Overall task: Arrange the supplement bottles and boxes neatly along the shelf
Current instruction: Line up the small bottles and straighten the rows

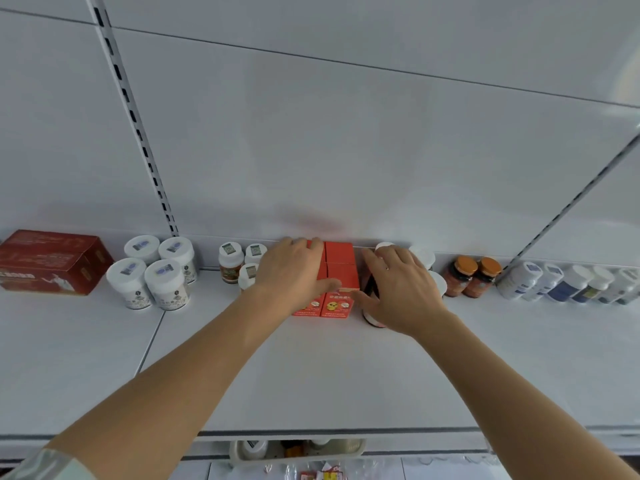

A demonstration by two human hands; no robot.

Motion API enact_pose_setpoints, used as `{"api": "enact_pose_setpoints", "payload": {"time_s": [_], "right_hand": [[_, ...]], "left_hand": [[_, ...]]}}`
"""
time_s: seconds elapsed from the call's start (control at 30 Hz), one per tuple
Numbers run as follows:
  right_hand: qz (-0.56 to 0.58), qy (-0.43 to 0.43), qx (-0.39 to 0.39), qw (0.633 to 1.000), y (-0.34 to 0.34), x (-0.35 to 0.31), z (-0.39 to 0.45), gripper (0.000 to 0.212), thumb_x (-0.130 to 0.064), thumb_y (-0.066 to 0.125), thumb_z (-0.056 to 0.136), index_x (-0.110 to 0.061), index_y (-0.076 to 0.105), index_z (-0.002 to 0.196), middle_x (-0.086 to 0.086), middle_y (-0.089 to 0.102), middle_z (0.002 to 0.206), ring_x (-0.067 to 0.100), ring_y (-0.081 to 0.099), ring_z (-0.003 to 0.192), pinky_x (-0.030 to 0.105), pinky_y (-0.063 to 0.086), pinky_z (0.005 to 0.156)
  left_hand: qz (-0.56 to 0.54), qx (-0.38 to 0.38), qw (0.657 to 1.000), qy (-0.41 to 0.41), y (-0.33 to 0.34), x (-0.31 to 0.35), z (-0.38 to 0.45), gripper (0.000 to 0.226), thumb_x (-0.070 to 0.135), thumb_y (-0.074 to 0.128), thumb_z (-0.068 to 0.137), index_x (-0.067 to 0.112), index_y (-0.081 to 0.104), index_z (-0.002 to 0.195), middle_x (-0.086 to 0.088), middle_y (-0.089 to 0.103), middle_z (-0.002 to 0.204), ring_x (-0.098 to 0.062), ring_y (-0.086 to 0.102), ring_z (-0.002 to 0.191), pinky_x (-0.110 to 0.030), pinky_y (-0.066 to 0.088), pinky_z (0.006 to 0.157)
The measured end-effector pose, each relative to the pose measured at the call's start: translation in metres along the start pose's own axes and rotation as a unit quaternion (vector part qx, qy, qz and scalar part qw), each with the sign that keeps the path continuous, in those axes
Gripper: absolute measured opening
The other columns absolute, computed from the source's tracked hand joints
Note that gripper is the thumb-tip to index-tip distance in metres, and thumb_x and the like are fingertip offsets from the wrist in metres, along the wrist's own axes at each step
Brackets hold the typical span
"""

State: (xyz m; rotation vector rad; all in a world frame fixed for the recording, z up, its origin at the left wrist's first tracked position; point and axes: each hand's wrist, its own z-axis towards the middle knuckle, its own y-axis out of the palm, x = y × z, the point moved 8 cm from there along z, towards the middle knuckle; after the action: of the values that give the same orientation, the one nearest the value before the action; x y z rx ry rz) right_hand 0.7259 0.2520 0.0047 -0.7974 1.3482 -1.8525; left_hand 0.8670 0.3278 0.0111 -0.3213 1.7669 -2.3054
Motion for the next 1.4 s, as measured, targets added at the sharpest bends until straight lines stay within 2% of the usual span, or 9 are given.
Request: {"api": "enact_pose_setpoints", "payload": {"time_s": [0.23, 0.33, 0.43, 0.57, 0.7, 0.8, 0.93, 1.07, 1.4], "right_hand": [[0.002, 0.032, -0.005, 0.999, -0.016, 0.047, -0.020, 0.071, -0.059, 0.057, 0.084, -0.016, 0.047, 0.139, 0.007, 0.056, 0.131, 0.029, 0.047, 0.126, 0.039, 0.040, 0.104], [-0.012, 0.038, -0.046, 0.998, -0.011, 0.072, -0.026, 0.084, -0.071, 0.052, 0.082, -0.019, 0.036, 0.147, 0.005, 0.046, 0.143, 0.027, 0.040, 0.134, 0.038, 0.035, 0.108], [-0.009, 0.026, -0.082, 0.996, -0.005, 0.093, -0.029, 0.095, -0.077, 0.051, 0.077, -0.023, 0.025, 0.151, 0.004, 0.038, 0.149, 0.026, 0.039, 0.135, 0.038, 0.035, 0.108], [0.003, 0.008, -0.126, 0.992, 0.007, 0.112, -0.030, 0.103, -0.075, 0.057, 0.073, -0.025, 0.013, 0.152, 0.006, 0.032, 0.149, 0.029, 0.045, 0.128, 0.038, 0.042, 0.100], [0.047, -0.015, -0.151, 0.987, 0.023, 0.119, -0.028, 0.105, -0.065, 0.068, 0.070, -0.027, 0.012, 0.150, 0.008, 0.022, 0.152, 0.032, 0.053, 0.119, 0.038, 0.052, 0.084], [0.071, -0.030, -0.162, 0.984, 0.031, 0.119, -0.030, 0.106, -0.055, 0.074, 0.073, -0.024, 0.011, 0.152, 0.013, 0.010, 0.157, 0.033, 0.061, 0.109, 0.036, 0.054, 0.078], [0.113, -0.024, -0.154, 0.981, 0.033, 0.118, -0.030, 0.099, -0.047, 0.074, 0.077, -0.021, 0.014, 0.151, 0.013, 0.009, 0.156, 0.035, 0.064, 0.099, 0.040, 0.055, 0.079], [0.125, -0.009, -0.166, 0.978, 0.034, 0.117, -0.028, 0.099, -0.040, 0.076, 0.076, -0.020, 0.013, 0.150, 0.013, 0.003, 0.158, 0.037, 0.063, 0.101, 0.041, 0.054, 0.080], [0.122, -0.009, -0.165, 0.979, 0.034, 0.115, -0.030, 0.101, -0.040, 0.077, 0.075, -0.023, 0.011, 0.149, 0.010, 0.000, 0.159, 0.037, 0.061, 0.105, 0.042, 0.055, 0.080]], "left_hand": [[-0.011, 0.001, 0.999, 0.030, -0.002, 0.041, 0.014, 0.075, 0.072, 0.053, 0.083, 0.015, 0.045, 0.130, -0.006, 0.059, 0.118, -0.027, 0.052, 0.110, -0.036, 0.042, 0.079], [-0.040, -0.024, 0.997, 0.062, 0.010, 0.067, 0.021, 0.083, 0.073, 0.054, 0.081, 0.017, 0.039, 0.140, -0.005, 0.054, 0.131, -0.027, 0.048, 0.120, -0.038, 0.044, 0.093], [-0.073, -0.049, 0.994, 0.071, 0.021, 0.092, 0.028, 0.088, 0.072, 0.059, 0.078, 0.019, 0.035, 0.145, -0.003, 0.050, 0.133, -0.025, 0.046, 0.122, -0.037, 0.044, 0.096], [-0.056, -0.087, 0.993, 0.062, 0.038, 0.114, 0.032, 0.089, 0.067, 0.065, 0.074, 0.020, 0.032, 0.143, -0.005, 0.043, 0.135, -0.029, 0.045, 0.119, -0.042, 0.046, 0.094], [-0.038, -0.118, 0.991, 0.045, 0.048, 0.123, 0.034, 0.088, 0.060, 0.069, 0.077, 0.020, 0.028, 0.144, -0.007, 0.027, 0.146, -0.032, 0.047, 0.119, -0.044, 0.049, 0.090], [-0.027, -0.138, 0.990, 0.031, 0.049, 0.126, 0.035, 0.087, 0.053, 0.072, 0.078, 0.018, 0.027, 0.144, -0.009, 0.024, 0.149, -0.034, 0.053, 0.114, -0.044, 0.051, 0.085], [-0.041, -0.156, 0.987, 0.017, 0.053, 0.125, 0.035, 0.086, 0.049, 0.072, 0.080, 0.018, 0.026, 0.145, -0.007, 0.017, 0.154, -0.040, 0.059, 0.103, -0.045, 0.053, 0.081], [-0.058, -0.163, 0.985, 0.012, 0.057, 0.122, 0.035, 0.088, 0.047, 0.072, 0.081, 0.017, 0.023, 0.147, -0.007, 0.009, 0.158, -0.041, 0.057, 0.112, -0.046, 0.052, 0.087], [-0.045, -0.154, 0.987, 0.024, 0.050, 0.126, 0.033, 0.087, 0.048, 0.072, 0.082, 0.014, 0.024, 0.146, -0.010, 0.013, 0.156, -0.038, 0.059, 0.104, -0.045, 0.053, 0.080]]}}
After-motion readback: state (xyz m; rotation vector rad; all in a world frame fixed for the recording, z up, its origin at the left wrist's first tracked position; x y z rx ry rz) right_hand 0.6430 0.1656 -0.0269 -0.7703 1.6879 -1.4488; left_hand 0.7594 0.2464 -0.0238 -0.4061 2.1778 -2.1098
